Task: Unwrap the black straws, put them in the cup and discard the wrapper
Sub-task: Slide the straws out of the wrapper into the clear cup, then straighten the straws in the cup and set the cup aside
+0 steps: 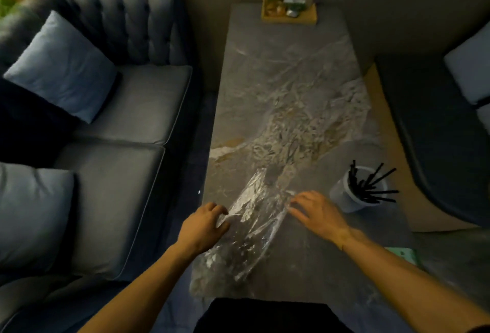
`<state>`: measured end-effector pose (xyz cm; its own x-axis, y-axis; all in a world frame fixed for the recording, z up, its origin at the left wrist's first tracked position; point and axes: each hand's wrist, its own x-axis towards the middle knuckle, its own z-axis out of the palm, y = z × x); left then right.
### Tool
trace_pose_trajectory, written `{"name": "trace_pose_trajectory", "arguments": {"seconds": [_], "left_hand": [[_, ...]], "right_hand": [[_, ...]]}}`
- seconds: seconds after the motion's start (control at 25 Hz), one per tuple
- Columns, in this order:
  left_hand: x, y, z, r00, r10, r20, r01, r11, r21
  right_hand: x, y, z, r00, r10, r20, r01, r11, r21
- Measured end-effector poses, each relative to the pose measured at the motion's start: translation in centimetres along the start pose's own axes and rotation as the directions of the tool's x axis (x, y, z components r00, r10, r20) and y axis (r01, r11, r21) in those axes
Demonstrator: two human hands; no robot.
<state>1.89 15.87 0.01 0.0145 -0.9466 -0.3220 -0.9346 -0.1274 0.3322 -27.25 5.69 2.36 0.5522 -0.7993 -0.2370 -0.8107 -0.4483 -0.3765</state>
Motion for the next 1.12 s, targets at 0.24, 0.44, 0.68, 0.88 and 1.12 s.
{"name": "trace_pose_trajectory", "arguments": {"seconds": [0.24, 0.44, 0.68, 0.88, 1.12], "left_hand": [[6.4, 10.1, -0.7, 0.954, 0.26, 0.151, -0.276, 0.956, 0.097], [8.9, 17.1, 0.2, 0.938, 0.319, 0.137, -0.329, 0.943, 0.058], [9.3, 22.0, 1.0, 0.982, 0.179, 0.061, -0.18, 0.984, 0.003], [8.7, 24.3, 2.2, 0.997, 0.059, 0.045, -0.055, 0.995, -0.082], [10.3, 26.3, 3.2, 0.997, 0.022, 0.079, 0.001, 0.962, -0.274]], "right_hand": [[-6.7, 6.4, -3.2, 0.994, 0.101, 0.04, -0.098, 0.993, -0.063], [-12.0, 14.2, -5.5, 0.984, 0.173, -0.03, -0.173, 0.985, -0.013], [-12.3, 20.6, -7.3, 0.981, 0.175, -0.083, -0.172, 0.984, 0.044], [-9.5, 20.9, -7.6, 0.986, 0.163, -0.031, -0.157, 0.975, 0.159], [-5.4, 20.1, -6.9, 0.985, 0.144, 0.096, -0.167, 0.935, 0.311]]}}
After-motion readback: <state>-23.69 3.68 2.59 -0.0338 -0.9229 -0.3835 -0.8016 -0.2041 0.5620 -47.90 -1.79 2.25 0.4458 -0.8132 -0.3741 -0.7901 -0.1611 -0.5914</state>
